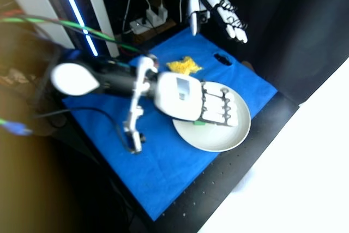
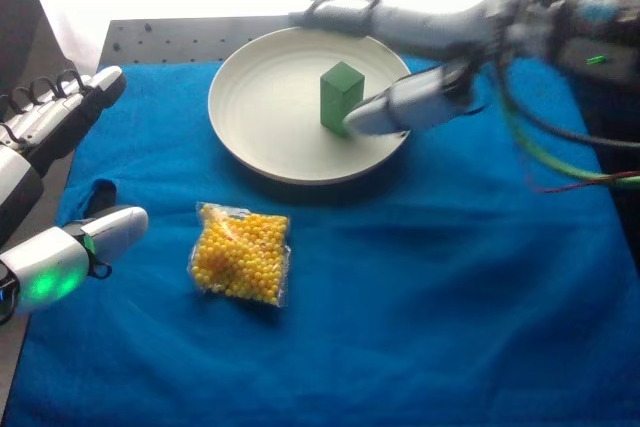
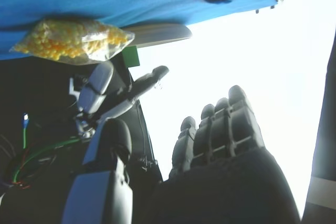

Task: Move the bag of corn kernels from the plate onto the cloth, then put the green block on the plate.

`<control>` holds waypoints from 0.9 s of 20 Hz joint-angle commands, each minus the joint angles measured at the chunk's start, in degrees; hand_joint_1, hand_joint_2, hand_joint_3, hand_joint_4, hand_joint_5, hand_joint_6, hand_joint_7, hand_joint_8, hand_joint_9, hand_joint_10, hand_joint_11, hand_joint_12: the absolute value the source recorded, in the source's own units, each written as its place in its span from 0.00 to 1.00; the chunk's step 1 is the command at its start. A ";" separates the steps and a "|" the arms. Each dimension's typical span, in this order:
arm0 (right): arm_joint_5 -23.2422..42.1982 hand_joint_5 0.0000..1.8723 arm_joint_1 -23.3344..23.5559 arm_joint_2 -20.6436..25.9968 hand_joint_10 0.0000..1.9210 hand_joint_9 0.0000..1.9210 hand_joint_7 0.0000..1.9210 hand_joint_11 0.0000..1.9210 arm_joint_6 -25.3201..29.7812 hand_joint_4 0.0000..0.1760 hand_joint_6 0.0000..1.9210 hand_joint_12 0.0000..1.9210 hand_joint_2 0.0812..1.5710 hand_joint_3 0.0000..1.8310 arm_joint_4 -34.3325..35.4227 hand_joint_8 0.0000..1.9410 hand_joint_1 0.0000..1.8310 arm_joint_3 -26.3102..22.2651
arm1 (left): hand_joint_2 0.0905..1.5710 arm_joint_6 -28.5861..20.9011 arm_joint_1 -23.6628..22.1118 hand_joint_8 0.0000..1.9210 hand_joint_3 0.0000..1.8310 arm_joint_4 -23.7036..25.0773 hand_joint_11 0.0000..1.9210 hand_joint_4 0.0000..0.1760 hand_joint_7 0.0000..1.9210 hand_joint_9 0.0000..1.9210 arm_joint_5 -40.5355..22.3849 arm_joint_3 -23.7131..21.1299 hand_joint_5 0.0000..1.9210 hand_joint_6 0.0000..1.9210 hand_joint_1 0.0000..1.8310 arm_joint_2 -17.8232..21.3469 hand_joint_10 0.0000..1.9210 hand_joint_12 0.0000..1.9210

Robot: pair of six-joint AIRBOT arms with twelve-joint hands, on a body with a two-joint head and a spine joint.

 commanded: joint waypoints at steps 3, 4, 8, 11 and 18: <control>15.55 0.00 0.87 5.12 0.00 0.00 0.00 0.00 0.04 0.30 0.00 0.00 0.71 0.00 2.49 0.00 0.36 -5.48 | 0.76 -0.31 -0.36 0.00 0.00 1.30 0.00 0.95 0.00 0.00 -8.33 -0.34 0.01 0.00 0.34 0.42 0.00 0.00; 16.89 0.00 0.86 6.72 0.00 0.00 0.00 0.00 0.04 0.30 0.00 0.00 0.72 0.00 2.84 0.00 0.37 -6.40 | 0.75 -0.31 -0.36 0.00 0.00 1.28 0.01 0.99 0.00 0.00 -8.49 -0.38 0.01 0.00 0.32 0.50 0.00 0.00; 28.57 0.00 -6.38 15.47 0.00 0.00 0.00 0.00 0.03 0.47 0.00 0.00 0.74 0.01 7.14 0.00 0.24 -12.82 | 0.76 -0.32 -0.37 0.00 0.00 1.30 0.00 1.00 0.00 0.00 -9.85 -0.62 0.02 0.00 0.33 0.97 0.00 0.00; 37.54 0.00 -16.17 20.42 0.00 0.00 0.00 0.00 -0.58 0.45 0.00 0.00 0.80 0.02 14.51 0.00 0.15 -16.07 | 0.77 -0.32 -0.69 0.00 0.00 2.02 0.01 1.00 0.00 0.00 -9.69 -0.47 0.01 0.00 0.33 1.74 0.00 0.00; 53.11 0.00 -30.79 26.52 0.00 0.00 0.00 0.00 -6.58 0.20 0.00 0.08 0.83 0.00 27.24 0.00 0.14 -23.48 | 0.80 -0.29 -0.73 0.00 0.01 2.99 0.00 1.00 0.00 0.00 -12.50 -1.05 0.00 0.00 0.20 4.10 0.00 0.00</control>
